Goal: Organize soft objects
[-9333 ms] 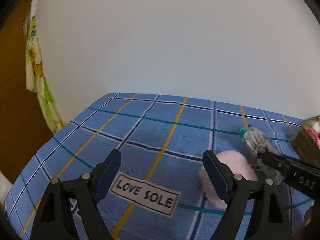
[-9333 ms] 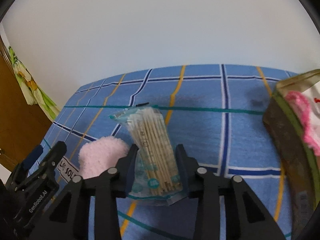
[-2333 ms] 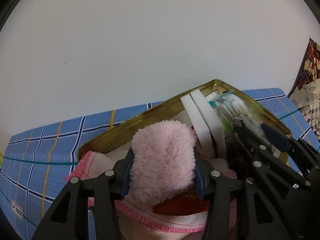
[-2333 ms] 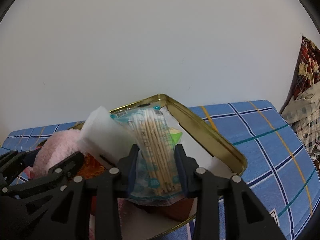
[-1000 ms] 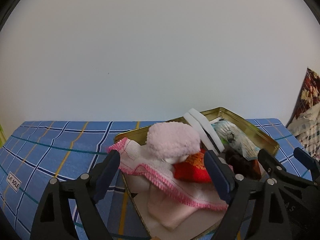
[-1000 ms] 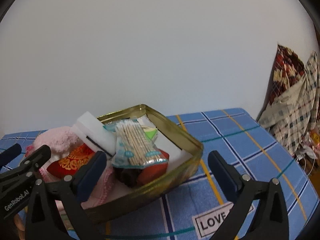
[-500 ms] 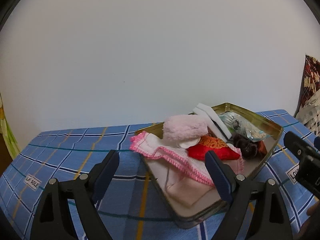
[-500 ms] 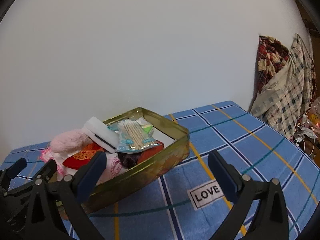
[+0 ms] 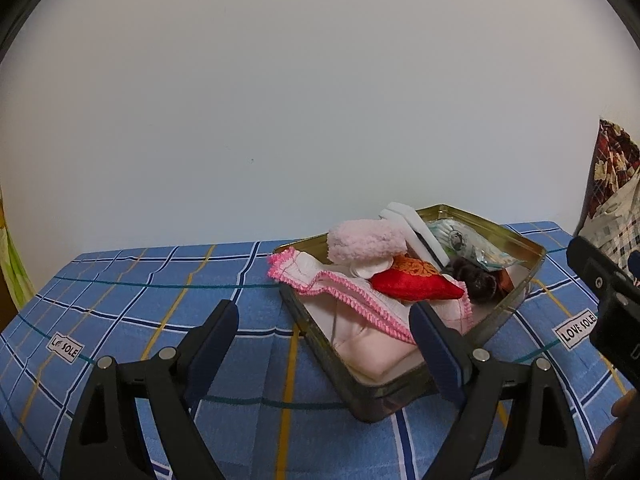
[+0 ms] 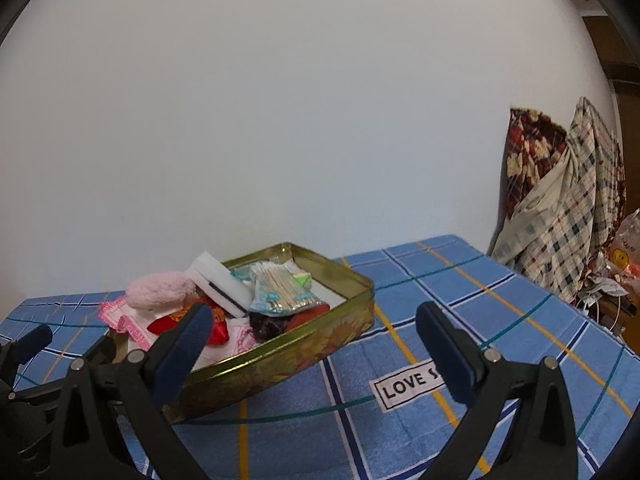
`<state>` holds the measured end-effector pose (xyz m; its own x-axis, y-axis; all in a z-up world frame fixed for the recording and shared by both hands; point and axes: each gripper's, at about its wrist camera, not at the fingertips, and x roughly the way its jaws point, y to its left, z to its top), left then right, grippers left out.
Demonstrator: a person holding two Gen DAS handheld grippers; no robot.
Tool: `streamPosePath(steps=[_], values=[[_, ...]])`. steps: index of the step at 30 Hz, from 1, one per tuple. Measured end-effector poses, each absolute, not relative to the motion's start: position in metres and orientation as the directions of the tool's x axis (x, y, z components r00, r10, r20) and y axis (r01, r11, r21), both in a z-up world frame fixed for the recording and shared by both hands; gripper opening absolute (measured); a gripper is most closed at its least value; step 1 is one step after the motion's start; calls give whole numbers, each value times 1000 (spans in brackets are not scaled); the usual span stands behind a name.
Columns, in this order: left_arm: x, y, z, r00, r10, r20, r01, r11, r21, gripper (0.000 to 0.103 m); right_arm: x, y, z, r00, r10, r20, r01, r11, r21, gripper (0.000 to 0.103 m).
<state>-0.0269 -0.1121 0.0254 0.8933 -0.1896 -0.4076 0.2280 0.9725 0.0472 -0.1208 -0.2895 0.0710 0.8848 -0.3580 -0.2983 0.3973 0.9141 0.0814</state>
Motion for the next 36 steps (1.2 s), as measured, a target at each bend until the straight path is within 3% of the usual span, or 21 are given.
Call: streamPosePath(steps=[36], values=[[-35, -110, 26, 892, -196, -407, 237, 970, 54, 89, -139, -267, 76, 902, -374, -215, 384, 923, 5, 103]])
